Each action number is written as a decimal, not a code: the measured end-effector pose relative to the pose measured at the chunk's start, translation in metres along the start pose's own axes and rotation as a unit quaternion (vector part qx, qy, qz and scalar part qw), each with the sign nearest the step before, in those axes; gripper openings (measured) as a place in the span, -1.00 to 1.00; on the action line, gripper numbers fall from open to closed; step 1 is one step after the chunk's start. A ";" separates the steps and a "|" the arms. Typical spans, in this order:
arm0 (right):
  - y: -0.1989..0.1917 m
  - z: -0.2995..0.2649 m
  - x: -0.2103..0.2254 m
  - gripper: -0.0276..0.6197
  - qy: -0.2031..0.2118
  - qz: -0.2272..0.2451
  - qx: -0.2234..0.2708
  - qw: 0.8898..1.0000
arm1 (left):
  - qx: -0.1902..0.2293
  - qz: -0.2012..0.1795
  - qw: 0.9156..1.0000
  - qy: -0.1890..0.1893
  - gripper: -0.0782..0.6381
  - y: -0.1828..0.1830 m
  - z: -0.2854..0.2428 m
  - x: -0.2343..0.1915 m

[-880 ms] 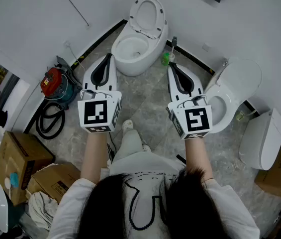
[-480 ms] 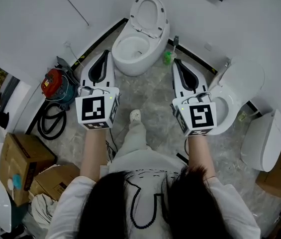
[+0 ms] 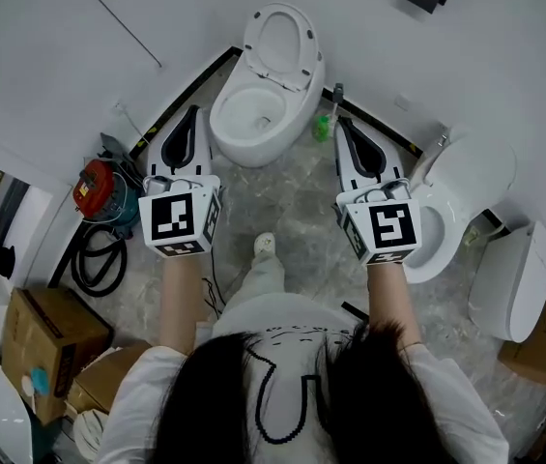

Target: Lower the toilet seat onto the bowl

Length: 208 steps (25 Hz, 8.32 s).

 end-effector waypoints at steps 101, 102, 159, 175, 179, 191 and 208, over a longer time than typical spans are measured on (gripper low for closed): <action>-0.251 -0.599 0.264 -0.60 -0.133 -0.132 -0.252 0.949 | -0.220 -0.041 0.935 -0.277 -0.48 -0.251 -0.737 -0.127; -0.255 -0.601 0.263 -0.59 -0.133 -0.130 -0.258 0.948 | -0.223 -0.048 0.931 -0.284 -0.48 -0.256 -0.740 -0.125; -0.350 -0.628 0.250 -0.68 -0.161 -0.021 -0.452 0.877 | -0.297 -0.255 0.790 -0.472 -0.64 -0.376 -0.789 -0.115; -0.335 -0.610 0.215 -0.66 -0.142 -0.047 -0.458 0.876 | -0.309 -0.282 0.748 -0.515 -0.62 -0.371 -0.756 -0.133; -0.333 -0.606 0.209 -0.66 -0.134 -0.041 -0.465 0.874 | -0.309 -0.280 0.753 -0.509 -0.62 -0.369 -0.747 -0.135; -0.326 -0.587 0.174 -0.64 -0.092 -0.053 -0.473 0.875 | -0.329 -0.285 0.742 -0.510 -0.57 -0.372 -0.712 -0.147; -0.323 -0.564 0.116 -0.61 -0.027 -0.024 -0.506 0.862 | -0.350 -0.315 0.707 -0.528 -0.48 -0.383 -0.657 -0.167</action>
Point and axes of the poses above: the fingertips, and each gripper's own axes: z backward along the fingers, x to its right, y out of its top, the point moved 5 cm from there along z, backward along the fingers, and after that the axes turned 5 degrees about -x, right-handed, at the moved point
